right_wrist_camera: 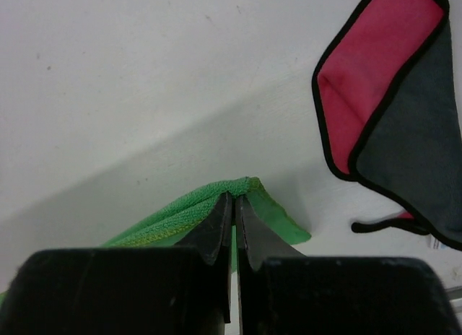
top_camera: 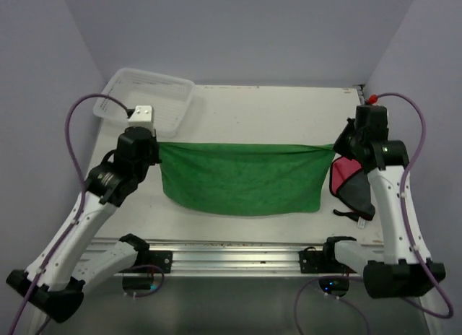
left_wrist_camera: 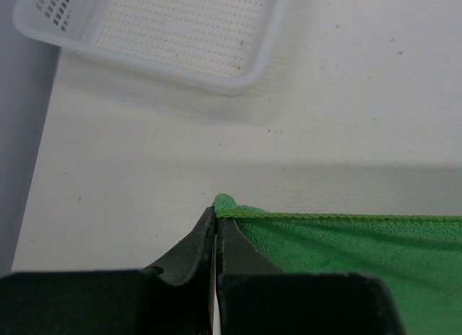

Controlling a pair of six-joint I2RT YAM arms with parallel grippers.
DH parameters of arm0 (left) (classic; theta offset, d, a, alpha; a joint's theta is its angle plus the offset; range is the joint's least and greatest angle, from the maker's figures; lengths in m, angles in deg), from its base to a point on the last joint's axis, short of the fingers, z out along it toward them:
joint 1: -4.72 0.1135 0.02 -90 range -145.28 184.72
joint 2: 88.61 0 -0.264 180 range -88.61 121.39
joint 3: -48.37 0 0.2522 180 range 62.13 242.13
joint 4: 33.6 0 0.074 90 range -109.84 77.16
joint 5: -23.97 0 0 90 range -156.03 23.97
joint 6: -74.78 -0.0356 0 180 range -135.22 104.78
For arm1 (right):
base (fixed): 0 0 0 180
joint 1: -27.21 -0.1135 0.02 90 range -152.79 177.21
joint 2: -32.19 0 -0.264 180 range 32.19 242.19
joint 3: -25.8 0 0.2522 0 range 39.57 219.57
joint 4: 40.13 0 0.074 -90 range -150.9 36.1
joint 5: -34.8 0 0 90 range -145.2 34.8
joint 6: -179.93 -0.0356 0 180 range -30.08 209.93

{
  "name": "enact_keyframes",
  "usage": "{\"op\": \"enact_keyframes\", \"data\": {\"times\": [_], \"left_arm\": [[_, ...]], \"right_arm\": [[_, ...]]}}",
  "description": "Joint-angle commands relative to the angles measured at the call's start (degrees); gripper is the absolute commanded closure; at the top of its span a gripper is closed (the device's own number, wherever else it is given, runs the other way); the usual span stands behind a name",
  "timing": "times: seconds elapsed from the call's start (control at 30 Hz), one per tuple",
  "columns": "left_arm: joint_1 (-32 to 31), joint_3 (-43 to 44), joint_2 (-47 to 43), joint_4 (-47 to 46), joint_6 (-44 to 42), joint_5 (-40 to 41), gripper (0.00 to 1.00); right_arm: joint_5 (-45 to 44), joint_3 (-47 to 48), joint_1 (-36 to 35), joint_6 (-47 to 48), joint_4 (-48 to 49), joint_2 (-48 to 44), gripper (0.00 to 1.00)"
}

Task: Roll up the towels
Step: Flatten the towel

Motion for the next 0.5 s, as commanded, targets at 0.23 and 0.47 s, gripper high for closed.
{"op": "enact_keyframes", "data": {"times": [0.23, 0.47], "left_arm": [[3.6, 7.2, 34.53, -15.03, -6.93, 5.41, 1.0], [5.89, 14.33, 45.64, -17.41, -10.53, 5.58, 1.0]], "right_arm": [[-5.88, 4.53, 0.84, 2.4, 17.41, 28.08, 1.0], [-3.68, 7.43, 2.86, 2.67, 20.59, 37.23, 1.0]]}}
